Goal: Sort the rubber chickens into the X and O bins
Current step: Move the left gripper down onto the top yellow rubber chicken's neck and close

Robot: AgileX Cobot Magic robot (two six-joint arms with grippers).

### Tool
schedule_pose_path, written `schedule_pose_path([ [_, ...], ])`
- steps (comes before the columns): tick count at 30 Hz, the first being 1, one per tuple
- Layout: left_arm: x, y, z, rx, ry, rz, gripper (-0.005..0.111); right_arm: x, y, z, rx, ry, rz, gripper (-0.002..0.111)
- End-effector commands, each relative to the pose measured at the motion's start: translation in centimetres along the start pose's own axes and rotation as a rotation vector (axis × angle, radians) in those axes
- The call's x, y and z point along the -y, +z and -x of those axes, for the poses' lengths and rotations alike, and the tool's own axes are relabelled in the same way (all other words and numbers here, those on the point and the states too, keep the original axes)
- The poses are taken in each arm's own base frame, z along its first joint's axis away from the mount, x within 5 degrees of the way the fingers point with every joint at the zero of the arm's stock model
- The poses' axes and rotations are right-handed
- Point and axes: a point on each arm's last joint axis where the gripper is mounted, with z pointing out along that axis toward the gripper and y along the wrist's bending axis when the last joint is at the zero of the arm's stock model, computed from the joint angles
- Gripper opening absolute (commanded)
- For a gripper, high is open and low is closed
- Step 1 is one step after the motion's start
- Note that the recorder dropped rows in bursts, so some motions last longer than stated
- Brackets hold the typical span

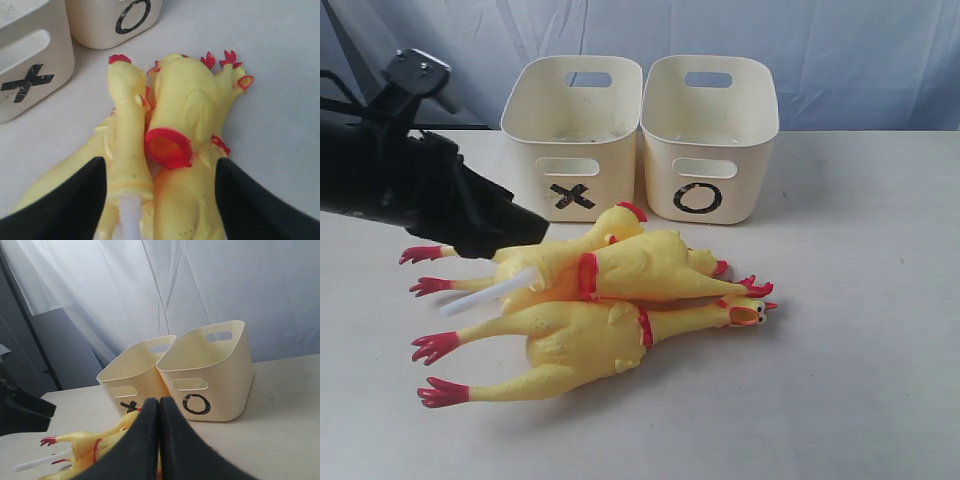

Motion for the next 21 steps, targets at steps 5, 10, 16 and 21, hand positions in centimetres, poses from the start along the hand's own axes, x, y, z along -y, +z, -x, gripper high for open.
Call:
schedule_pose_path([
  [5, -0.5, 3.7, 0.1, -0.112, 0.007, 0.013, 0.065, 0.0, 0.0, 0.2, 0.004, -0.01, 0.002, 0.0],
  [10, -1.0, 4.9, 0.1, -0.181, 0.047, 0.073, 0.065, 0.0, 0.0, 0.2, 0.003, -0.01, 0.003, 0.0],
  [16, -1.3, 5.8, 0.7, -0.196, 0.041, 0.057, 0.065, 0.0, 0.0, 0.2, 0.003, -0.01, 0.003, 0.0],
  [21, -2.0, 7.0, 0.4, -0.23, 0.027, 0.057, 0.065, 0.0, 0.0, 0.2, 0.003, -0.01, 0.003, 0.0],
])
